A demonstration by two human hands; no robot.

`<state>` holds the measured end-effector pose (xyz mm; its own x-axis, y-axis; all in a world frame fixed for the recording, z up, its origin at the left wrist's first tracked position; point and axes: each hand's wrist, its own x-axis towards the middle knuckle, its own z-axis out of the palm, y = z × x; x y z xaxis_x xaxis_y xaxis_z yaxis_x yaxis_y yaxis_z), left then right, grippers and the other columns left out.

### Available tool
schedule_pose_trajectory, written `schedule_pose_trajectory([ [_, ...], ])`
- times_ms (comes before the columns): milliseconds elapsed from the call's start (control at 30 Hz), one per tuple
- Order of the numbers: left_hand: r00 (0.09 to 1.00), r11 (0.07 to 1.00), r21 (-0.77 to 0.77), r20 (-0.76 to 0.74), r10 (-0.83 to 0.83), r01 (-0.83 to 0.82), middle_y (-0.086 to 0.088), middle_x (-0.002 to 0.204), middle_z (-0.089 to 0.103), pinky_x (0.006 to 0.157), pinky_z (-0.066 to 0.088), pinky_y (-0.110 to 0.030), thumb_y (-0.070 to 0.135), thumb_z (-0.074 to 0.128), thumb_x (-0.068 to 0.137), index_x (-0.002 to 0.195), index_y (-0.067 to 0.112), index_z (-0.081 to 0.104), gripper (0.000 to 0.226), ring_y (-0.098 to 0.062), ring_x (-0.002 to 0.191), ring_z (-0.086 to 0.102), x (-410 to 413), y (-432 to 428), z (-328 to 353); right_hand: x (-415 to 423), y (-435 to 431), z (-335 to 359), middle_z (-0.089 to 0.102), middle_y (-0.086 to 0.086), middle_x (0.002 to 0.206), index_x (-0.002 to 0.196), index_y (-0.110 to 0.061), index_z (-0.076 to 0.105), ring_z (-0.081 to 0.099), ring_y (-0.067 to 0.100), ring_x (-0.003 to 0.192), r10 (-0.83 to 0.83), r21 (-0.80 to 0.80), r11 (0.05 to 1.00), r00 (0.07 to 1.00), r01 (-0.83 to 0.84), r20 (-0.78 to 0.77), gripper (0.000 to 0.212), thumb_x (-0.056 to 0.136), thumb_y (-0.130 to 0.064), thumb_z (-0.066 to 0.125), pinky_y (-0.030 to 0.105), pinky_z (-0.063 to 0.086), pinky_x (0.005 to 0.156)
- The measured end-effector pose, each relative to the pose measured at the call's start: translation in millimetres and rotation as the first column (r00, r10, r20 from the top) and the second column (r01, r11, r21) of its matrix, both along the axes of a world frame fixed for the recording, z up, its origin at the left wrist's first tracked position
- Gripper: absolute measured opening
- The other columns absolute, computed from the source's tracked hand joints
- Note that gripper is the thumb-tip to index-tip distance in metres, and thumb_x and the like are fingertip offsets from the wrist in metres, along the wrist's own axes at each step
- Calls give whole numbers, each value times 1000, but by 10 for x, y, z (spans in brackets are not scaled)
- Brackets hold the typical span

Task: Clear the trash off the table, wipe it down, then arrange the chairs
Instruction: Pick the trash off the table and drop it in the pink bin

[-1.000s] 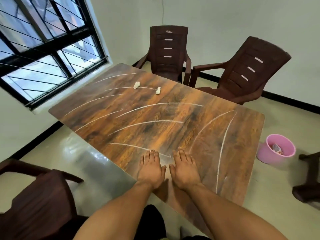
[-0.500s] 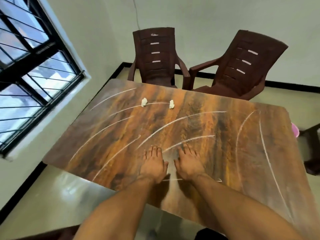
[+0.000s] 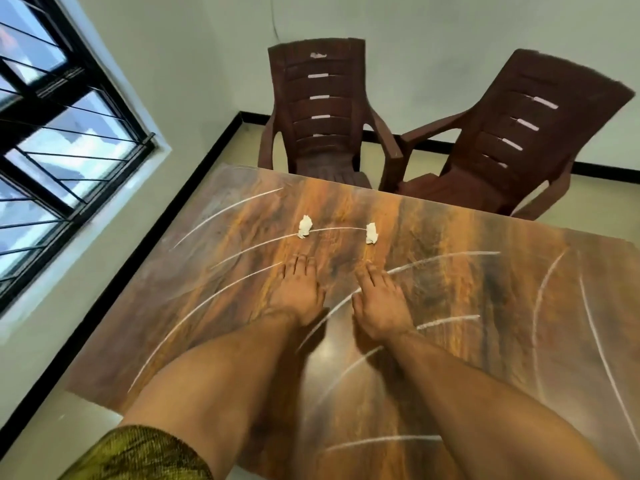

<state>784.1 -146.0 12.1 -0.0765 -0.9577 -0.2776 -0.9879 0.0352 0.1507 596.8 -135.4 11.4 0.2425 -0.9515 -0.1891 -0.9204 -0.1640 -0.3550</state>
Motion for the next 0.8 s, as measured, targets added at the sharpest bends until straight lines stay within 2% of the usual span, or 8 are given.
schedule_pose_trajectory([
  [133, 1000, 1000, 30, 24, -7, 6, -17, 167, 11, 126, 7, -49, 40, 34, 103, 160, 10, 13, 68, -36, 154, 11, 206, -613, -186, 66, -516, -225, 1, -1, 168, 159, -30, 11, 2, 24, 154, 38, 64, 997, 998, -35, -48, 57, 106, -42, 27, 45, 9, 123],
  [267, 998, 999, 39, 56, -4, 2, -15, 166, 16, 123, 19, -54, 41, 36, 102, 157, 20, 23, 60, -40, 149, 20, 353, -1143, -436, 17, -940, -429, -3, 1, 168, 159, -32, 9, -2, 28, 154, 86, 72, 994, 989, -78, -119, 57, 106, -41, 27, 44, 1, 122],
  [400, 999, 999, 51, 34, 2, -3, -12, 169, 4, 125, 10, -54, 41, 36, 104, 158, 26, 23, 57, -40, 153, 9, 431, -1554, -581, -43, -1340, -639, -7, 4, 167, 159, -32, 5, -5, 33, 153, 92, 84, 993, 979, -78, -181, 59, 105, -42, 26, 51, 0, 124],
  [500, 1000, 999, 33, 27, 11, -11, -12, 168, 7, 124, 13, -57, 38, 40, 102, 155, 27, 29, 56, -41, 152, 11, 434, -1749, -605, -62, -1594, -752, -5, 5, 168, 159, -31, 9, -1, 34, 153, 62, 78, 996, 975, -46, -213, 58, 105, -33, 28, 53, 4, 124],
  [567, 1000, 999, 48, 18, -3, 2, -12, 168, 11, 123, 17, -57, 34, 42, 101, 153, 28, 33, 53, -40, 151, 16, 399, -1849, -618, -70, -1722, -761, 2, 4, 168, 158, -27, 18, 5, 33, 153, 54, 99, 995, 977, -34, -207, 57, 103, -22, 31, 51, 7, 124],
  [667, 1000, 998, 50, 3, -23, 23, -10, 162, 27, 116, 34, -53, 25, 45, 101, 142, 25, 48, 41, -38, 141, 35, 425, -1831, -636, 2, -1742, -720, 32, 8, 157, 145, -19, 44, 34, 33, 140, 86, 83, 994, 968, -68, -237, 47, 99, -14, 41, 47, 30, 115],
  [733, 999, 998, 34, -3, -52, 52, -13, 146, 45, 105, 45, -50, 19, 47, 101, 133, 17, 57, 34, -38, 125, 50, 392, -1746, -637, -9, -1645, -675, 47, 9, 141, 133, -17, 55, 47, 32, 126, 85, 52, 996, 957, -74, -276, 39, 96, -11, 46, 45, 41, 105],
  [800, 998, 998, 31, -31, -49, 50, -14, 133, 54, 101, 48, -47, 14, 50, 99, 125, 11, 61, 29, -37, 114, 58, 338, -1604, -615, -56, -1477, -641, 52, 9, 133, 129, -18, 57, 50, 30, 121, 82, 55, 996, 954, -69, -288, 36, 94, -12, 47, 43, 41, 101],
])
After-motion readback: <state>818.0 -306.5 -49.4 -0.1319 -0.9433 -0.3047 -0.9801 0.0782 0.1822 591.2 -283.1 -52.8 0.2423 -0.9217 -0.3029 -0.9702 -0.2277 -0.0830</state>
